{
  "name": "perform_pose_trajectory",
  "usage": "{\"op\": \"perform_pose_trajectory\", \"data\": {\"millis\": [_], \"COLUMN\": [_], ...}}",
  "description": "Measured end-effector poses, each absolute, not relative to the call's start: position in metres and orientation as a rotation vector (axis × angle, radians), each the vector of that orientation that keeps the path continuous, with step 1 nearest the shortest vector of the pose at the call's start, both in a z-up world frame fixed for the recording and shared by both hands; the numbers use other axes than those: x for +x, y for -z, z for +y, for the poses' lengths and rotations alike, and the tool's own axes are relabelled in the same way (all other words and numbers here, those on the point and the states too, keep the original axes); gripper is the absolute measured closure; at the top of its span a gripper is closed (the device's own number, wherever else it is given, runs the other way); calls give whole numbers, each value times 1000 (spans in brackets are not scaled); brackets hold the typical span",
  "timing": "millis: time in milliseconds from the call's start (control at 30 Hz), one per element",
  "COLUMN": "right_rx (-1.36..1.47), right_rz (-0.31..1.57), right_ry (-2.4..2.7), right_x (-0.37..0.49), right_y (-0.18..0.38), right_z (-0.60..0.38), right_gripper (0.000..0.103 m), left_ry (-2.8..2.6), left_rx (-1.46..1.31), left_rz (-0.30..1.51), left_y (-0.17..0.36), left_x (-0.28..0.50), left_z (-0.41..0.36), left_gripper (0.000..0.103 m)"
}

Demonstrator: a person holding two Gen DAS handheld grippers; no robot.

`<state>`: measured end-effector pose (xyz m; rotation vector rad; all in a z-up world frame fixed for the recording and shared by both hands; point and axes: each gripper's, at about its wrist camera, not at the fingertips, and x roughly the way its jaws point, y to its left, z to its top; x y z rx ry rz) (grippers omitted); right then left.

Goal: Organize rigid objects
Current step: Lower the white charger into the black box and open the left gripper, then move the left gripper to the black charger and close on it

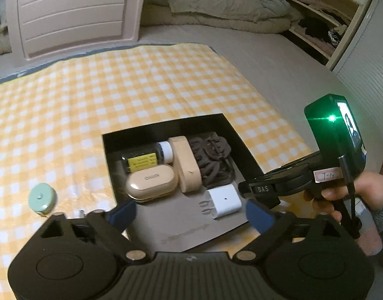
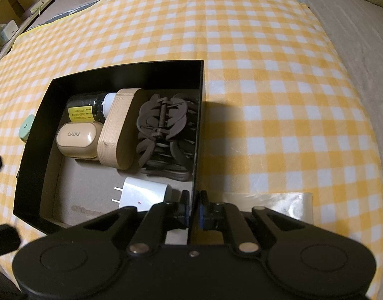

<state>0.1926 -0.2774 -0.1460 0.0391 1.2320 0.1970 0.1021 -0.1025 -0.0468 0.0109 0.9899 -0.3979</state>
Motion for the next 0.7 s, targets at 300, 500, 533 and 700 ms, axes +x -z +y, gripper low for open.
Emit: {"op": "perform_pose_trajectory", "data": {"millis": [300, 500, 533, 700], "right_rx": [39, 39, 37, 36], "right_rz": [1232, 1231, 1231, 1230], "right_ry": [-197, -193, -191, -190], "right_x": [192, 191, 192, 192], "right_y": [146, 145, 145, 144], "right_z": [-277, -278, -279, -279], "right_gripper": [96, 96, 96, 96], "left_ry": [388, 372, 359, 286], "left_rx": [78, 52, 53, 49], "left_rz": [912, 866, 856, 828], "left_y": [34, 22, 20, 15], "left_x": [87, 84, 85, 91], "left_z": [-87, -64, -59, -32], "left_gripper": [0, 0, 0, 0]}}
